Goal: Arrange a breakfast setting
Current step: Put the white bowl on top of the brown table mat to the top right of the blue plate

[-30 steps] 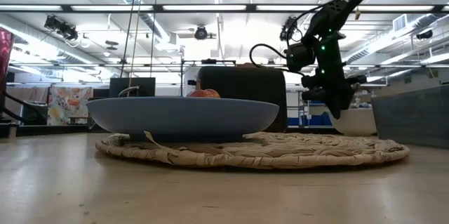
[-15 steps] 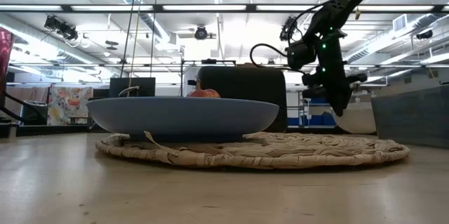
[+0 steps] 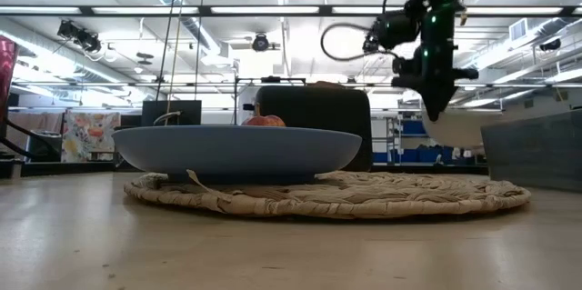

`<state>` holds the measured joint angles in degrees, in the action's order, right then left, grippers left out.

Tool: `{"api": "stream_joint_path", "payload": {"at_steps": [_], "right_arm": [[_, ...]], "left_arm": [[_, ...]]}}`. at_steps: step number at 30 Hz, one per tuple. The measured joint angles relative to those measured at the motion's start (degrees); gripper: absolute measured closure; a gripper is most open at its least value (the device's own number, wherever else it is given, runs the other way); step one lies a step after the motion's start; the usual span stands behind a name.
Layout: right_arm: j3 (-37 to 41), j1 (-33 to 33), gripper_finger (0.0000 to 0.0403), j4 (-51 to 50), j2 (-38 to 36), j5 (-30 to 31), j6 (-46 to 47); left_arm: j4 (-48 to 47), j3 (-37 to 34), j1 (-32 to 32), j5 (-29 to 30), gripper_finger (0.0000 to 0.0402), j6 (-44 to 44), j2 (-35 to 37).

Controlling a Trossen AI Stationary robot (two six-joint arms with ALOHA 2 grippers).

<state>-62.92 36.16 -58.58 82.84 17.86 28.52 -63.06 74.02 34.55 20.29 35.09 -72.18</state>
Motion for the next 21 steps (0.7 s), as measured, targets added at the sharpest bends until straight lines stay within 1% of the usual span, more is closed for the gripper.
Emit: {"api": "stream_joint_path", "payload": {"at_steps": [5,10,13,17,21], "right_arm": [[0.0,-7.2,0.0390,0.1,-3.2,-5.5,0.4],[0.0,-18.3,0.0390,1.9,-4.8,-10.4,1.0],[0.0,-25.0,0.0390,5.8,-4.8,-13.4,-0.2],[-0.5,-32.4,0.0390,13.2,-2.3,-16.9,-3.5],[-4.8,-37.3,0.0390,13.8,3.5,-16.4,-6.8]], "left_arm": [[0.8,0.0,0.0,0.0,0.0199,0.9,0.0],[2.9,0.0,0.1,-0.9,0.0199,3.1,0.0],[3.1,0.0,0.8,-1.0,0.0199,4.0,0.1],[2.7,0.8,1.1,-2.4,0.0199,4.9,0.7],[1.3,3.5,0.9,-2.6,0.0199,5.2,1.1]]}}
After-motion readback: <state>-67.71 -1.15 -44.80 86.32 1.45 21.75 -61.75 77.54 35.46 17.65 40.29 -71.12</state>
